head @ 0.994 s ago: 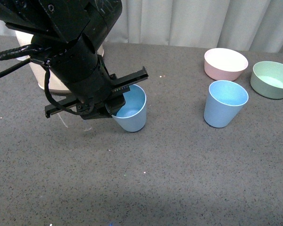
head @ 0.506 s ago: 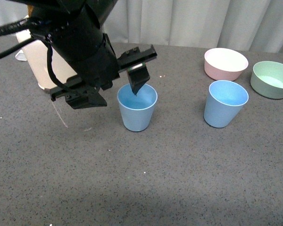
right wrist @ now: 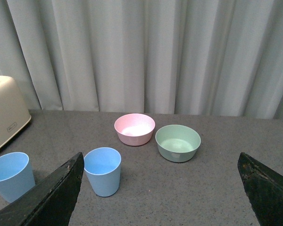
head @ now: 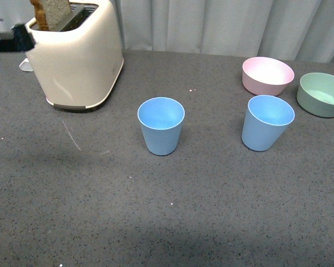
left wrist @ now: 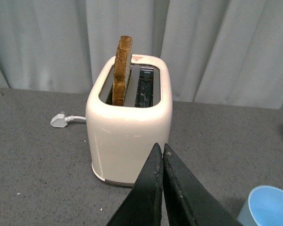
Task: Stack blue cups with both arms
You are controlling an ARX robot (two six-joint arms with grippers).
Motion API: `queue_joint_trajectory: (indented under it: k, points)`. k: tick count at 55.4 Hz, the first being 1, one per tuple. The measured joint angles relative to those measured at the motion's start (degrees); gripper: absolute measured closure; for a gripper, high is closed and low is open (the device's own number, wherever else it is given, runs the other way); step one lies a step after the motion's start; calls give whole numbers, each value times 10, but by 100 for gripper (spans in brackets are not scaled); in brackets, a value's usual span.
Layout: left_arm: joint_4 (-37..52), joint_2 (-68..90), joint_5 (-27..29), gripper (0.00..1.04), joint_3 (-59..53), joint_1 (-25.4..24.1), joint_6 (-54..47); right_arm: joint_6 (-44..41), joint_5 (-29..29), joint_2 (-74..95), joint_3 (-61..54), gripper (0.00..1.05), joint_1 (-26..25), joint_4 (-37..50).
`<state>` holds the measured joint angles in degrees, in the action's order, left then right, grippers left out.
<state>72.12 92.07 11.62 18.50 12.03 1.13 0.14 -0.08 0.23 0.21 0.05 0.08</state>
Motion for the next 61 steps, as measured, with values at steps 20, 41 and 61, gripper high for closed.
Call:
queue_joint_trajectory:
  k: [20,41,61]
  points:
    - [-111,-224,-53,101,-109,-56,-5,0,0,0,0,10,0,0]
    - [-241,-412,-113,101,-163,-119,-7,0,0,0,0,10,0,0]
    - [-370,-562,-116,101,-174,-119,-7,0,0,0,0,10,0,0]
